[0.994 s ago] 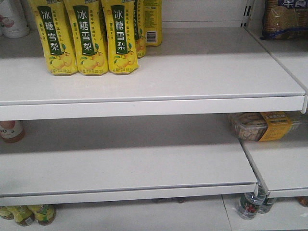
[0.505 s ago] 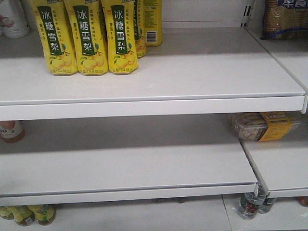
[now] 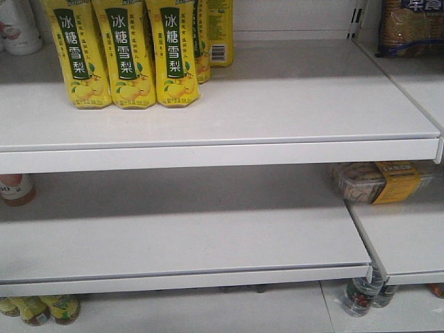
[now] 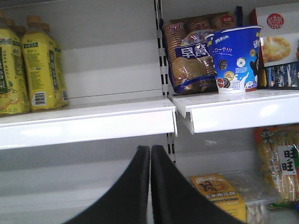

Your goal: Place coke in basket with both arms

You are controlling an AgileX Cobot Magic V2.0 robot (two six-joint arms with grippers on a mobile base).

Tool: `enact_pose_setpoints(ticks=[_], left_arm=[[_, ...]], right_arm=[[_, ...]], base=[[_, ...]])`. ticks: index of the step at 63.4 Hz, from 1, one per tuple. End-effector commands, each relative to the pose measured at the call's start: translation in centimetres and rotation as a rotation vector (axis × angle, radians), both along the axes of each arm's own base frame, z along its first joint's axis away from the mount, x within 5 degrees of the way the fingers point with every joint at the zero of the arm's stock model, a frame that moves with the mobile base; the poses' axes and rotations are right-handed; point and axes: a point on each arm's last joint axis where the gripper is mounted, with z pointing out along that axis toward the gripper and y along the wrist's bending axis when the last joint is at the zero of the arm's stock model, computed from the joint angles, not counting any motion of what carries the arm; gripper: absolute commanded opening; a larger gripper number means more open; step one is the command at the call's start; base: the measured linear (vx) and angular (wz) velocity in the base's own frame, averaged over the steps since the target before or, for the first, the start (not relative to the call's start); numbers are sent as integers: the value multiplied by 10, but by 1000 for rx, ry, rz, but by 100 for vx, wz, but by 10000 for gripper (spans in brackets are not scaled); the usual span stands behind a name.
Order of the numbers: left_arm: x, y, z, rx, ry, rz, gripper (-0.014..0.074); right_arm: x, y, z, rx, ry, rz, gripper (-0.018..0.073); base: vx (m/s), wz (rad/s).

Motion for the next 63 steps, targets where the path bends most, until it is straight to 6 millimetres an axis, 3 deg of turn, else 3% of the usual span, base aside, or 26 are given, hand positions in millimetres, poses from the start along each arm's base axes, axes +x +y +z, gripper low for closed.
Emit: enact_pose_setpoints(ticks=[1, 63], left_arm=[[-3, -1, 12, 92, -167, 0, -6], [-3, -1, 12, 92, -167, 0, -6]], right_arm=[[-2, 1, 2, -15, -73, 11, -5], [-2, 1, 3, -15, -75, 11, -5]], base=[[0, 0], [0, 0]])
